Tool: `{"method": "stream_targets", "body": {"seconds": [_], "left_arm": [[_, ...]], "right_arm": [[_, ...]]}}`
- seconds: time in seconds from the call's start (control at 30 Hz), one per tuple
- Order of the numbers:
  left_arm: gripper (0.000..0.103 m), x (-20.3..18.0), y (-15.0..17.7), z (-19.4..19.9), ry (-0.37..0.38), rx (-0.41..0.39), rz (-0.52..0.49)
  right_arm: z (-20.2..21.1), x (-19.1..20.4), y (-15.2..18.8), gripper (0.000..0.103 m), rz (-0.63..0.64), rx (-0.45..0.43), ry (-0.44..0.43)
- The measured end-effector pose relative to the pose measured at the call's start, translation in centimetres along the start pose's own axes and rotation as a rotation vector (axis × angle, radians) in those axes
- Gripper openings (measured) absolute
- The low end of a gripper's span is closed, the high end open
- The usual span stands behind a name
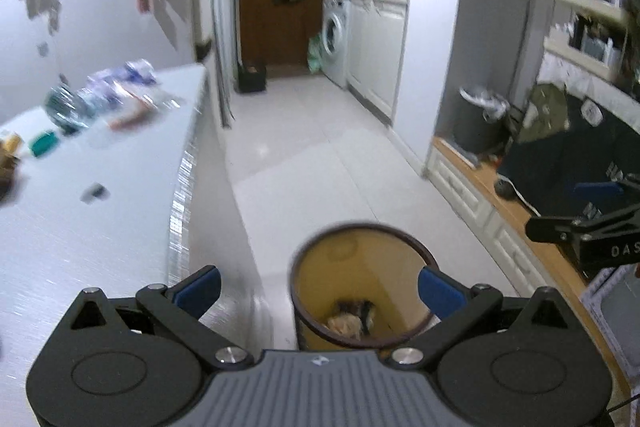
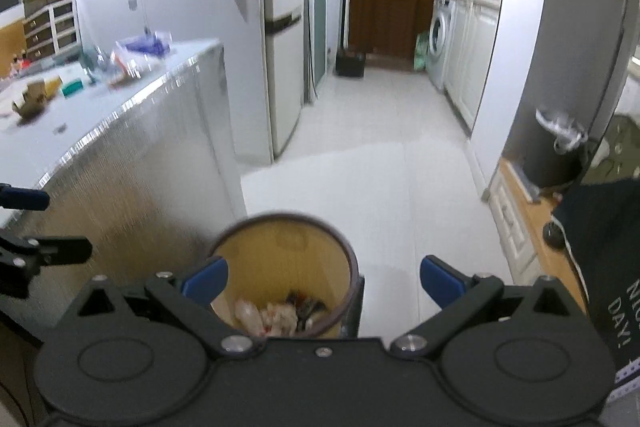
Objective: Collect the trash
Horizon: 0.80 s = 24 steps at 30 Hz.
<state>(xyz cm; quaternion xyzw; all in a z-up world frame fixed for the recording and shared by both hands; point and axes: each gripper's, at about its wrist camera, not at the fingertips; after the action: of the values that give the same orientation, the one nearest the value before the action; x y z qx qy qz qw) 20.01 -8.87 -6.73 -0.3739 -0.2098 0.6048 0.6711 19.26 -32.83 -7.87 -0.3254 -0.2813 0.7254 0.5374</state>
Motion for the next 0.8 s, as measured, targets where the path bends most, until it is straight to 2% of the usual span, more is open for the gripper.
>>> {"method": "stream_targets", "body": {"seconds": [0.23, 0.4, 0.6, 0.8], "left_arm": [[0.103, 3.7, -2.0, 3.7, -0.034, -0.097, 0.040], [0.103, 7.5, -3.5, 5.4, -0.099, -0.140, 0.081], [0.103, 13.0, -6.1, 7.3, -0.123, -0.199, 0.135], [0.103, 18.9, -9.2, 7.5, -0.191, -0.244, 0.203]], "right_arm": [[1.7, 1.7, -2.4, 0.103, 0.014, -0.117, -0.037], [1.7, 3.7, -4.0, 0.103, 0.042, -0.149, -0.071], [1.4, 6.1, -6.0, 0.103, 0.050, -0.211, -0.126], [0.4, 8.6, -7.8, 0.103, 0.069, -0.240, -0.159]]}}
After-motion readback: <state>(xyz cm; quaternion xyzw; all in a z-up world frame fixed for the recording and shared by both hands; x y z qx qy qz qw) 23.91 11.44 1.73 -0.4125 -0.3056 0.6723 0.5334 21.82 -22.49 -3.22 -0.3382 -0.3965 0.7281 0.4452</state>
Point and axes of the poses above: each gripper's, at about its wrist camera, not at the fingertips, and z roughly against the way its jaws point, x to its left, y to its underside, and after that the axes turned 12 degrees about z, right-handed
